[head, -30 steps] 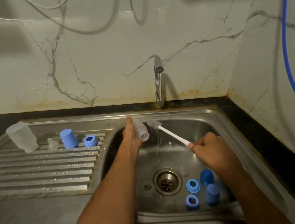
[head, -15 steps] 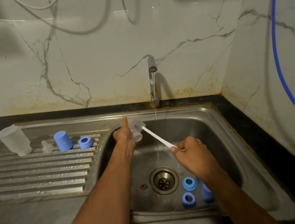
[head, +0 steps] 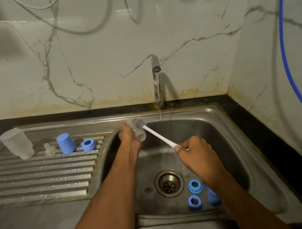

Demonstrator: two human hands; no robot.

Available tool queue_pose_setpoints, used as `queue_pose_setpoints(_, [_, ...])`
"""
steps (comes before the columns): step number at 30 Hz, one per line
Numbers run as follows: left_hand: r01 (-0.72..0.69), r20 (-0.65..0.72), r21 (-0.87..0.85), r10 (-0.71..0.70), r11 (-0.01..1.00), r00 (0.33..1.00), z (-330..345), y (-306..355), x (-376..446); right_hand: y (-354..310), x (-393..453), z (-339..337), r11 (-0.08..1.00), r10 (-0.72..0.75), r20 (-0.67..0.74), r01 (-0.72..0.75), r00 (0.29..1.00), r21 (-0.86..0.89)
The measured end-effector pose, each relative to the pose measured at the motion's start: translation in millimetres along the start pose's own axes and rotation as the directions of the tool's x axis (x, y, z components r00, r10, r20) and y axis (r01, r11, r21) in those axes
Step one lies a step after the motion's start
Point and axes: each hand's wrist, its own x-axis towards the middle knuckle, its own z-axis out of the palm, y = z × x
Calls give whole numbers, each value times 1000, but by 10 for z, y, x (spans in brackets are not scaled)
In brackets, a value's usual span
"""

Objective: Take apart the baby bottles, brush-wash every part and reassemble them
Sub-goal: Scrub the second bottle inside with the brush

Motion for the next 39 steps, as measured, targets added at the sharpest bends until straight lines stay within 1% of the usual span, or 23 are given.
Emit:
queue_pose_setpoints(1, [30,51,-35,-28,999,998,20,-71,-48,-24,11,23,1000,-4,-17,4,1000,-15])
queue_pose_setpoints(3, [50,173,-77,-36,996,984,69,-175,-118,-82,33,56,999,-21,-61,19,998,-37])
queue_pose_setpoints(5, [40,231,-83,-20,996,973,68,-202,-97,-88,62,64,999,-30,-81,29,996,-18])
queue_pose_setpoints(6, [38,218,-87,-18,995,976,47,-183,-57,-88,50,47,1000,-27,-62,26,998,-4])
queue_pose_setpoints(9, [25,94,-92,-16,995,995,-36,-34,99,-34,-9,10,999,-29,3,29,1000,22])
queue_pose_setpoints(10, [18,76,-91,-11,996,997,-67,13,147,-24,-29,-1,999,-34,11,33,999,22])
queue_pose_setpoints(13, [52,102,-150,-37,987,994,-101,14,143,21,-43,-4,1000,-9,15,8,1000,25])
queue_pose_setpoints(15, [65,126,-148,-46,987,991,-73,-107,91,12,-23,22,1000,-4,-16,4,1000,0])
queue_pose_setpoints(17, [70,189,-187,-34,980,981,-18,-198,12,-55,24,44,999,-21,-65,19,998,-28])
queue_pose_setpoints(19, [92,240,-201,-42,975,970,16,-189,-47,-118,71,55,999,-23,-62,21,998,-34])
queue_pose_setpoints(22, [118,191,-150,-88,982,978,-31,-96,8,-98,73,71,998,-22,-29,20,999,-51])
queue_pose_setpoints(24, [119,128,-176,-97,977,987,-84,-2,109,-38,60,88,999,-20,-11,20,1000,-37])
queue_pose_setpoints(26, [114,96,-223,-94,968,991,-112,31,158,19,39,106,1000,-5,20,5,1000,-18])
queue_pose_setpoints(28, [126,115,-240,-101,963,988,-103,-27,131,60,30,108,1000,9,12,-9,1000,-11])
queue_pose_setpoints(29, [144,138,-230,-114,963,984,-75,-88,80,65,33,104,1000,11,-8,-11,1000,-16])
queue_pose_setpoints(31, [168,157,-138,-146,976,977,-18,-208,-37,27,70,97,1000,8,-40,-9,999,-25])
queue_pose_setpoints(32, [167,148,-90,-152,982,977,10,-224,-91,-13,96,93,1000,6,-44,-6,999,-17])
queue_pose_setpoints(34, [147,117,-68,-139,987,983,20,-210,-86,-70,132,102,1000,4,-40,-4,999,5])
queue_pose_setpoints(37, [94,37,-179,-89,979,995,-63,-94,50,-64,78,79,1000,4,-1,-4,1000,15])
queue_pose_setpoints(39, [102,37,-217,-96,971,995,-83,-31,69,-27,20,42,1000,10,28,-11,1000,21])
